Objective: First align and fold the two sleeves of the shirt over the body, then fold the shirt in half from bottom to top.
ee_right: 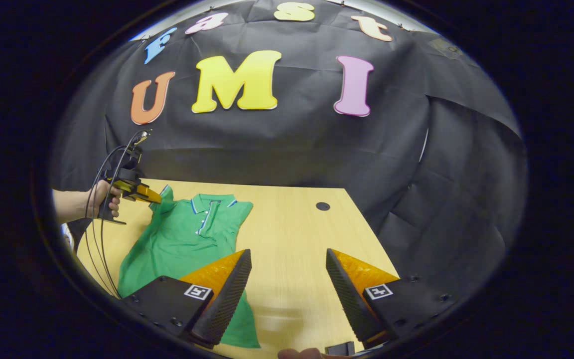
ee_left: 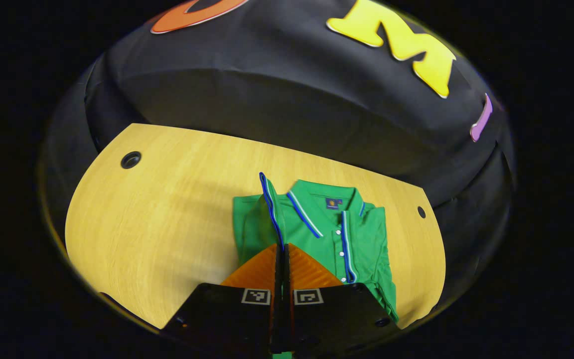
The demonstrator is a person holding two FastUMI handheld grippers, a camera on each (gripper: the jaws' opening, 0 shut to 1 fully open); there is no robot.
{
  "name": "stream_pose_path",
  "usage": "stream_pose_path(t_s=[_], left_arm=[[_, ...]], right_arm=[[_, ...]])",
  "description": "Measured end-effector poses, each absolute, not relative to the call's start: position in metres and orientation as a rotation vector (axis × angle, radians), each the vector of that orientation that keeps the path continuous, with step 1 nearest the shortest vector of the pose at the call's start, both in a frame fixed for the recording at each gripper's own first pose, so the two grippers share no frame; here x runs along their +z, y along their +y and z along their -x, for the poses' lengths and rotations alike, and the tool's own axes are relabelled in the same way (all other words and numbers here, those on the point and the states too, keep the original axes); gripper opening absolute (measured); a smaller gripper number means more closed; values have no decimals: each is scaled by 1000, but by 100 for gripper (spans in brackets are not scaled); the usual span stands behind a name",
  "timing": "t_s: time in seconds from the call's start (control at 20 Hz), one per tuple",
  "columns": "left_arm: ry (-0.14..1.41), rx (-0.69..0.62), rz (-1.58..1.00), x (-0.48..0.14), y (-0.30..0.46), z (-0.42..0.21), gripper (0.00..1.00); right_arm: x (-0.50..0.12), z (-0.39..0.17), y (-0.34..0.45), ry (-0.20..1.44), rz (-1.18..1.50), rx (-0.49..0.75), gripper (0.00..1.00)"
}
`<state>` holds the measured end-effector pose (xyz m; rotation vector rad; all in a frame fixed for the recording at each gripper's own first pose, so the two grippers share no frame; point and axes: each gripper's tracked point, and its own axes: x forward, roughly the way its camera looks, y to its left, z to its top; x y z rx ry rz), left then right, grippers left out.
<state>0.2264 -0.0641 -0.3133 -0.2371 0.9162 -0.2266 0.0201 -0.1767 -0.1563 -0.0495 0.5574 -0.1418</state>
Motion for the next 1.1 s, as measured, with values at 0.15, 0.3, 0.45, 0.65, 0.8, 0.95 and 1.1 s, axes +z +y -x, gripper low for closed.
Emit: stream_pose_path(t_s=[0.15, 0.3, 0.45, 0.65, 0.8, 0.95, 1.1], left_arm=[[939, -272, 207, -322, -103, -224, 4], [970, -298, 231, -335, -135, -218, 4], [950, -281, 254, -333, -145, -211, 17], [899, -241, 247, -312, -129, -194, 76], [867, -222, 207, -297, -108, -165, 85], [825, -262, 150, -281, -92, -121, 88], [810, -276, 76, -275, -63, -64, 99]], right_arm=[[-159, -6, -193, 554, 42, -167, 95], [-167, 5, -203, 559, 27, -186, 95], [-173, 3, -204, 552, 14, -179, 94], [-180, -3, -193, 556, 5, -143, 95], [-183, -6, -175, 560, 0, -94, 95], [-201, -1, -150, 616, 6, -1, 96], [-216, 6, -131, 669, 13, 67, 97]])
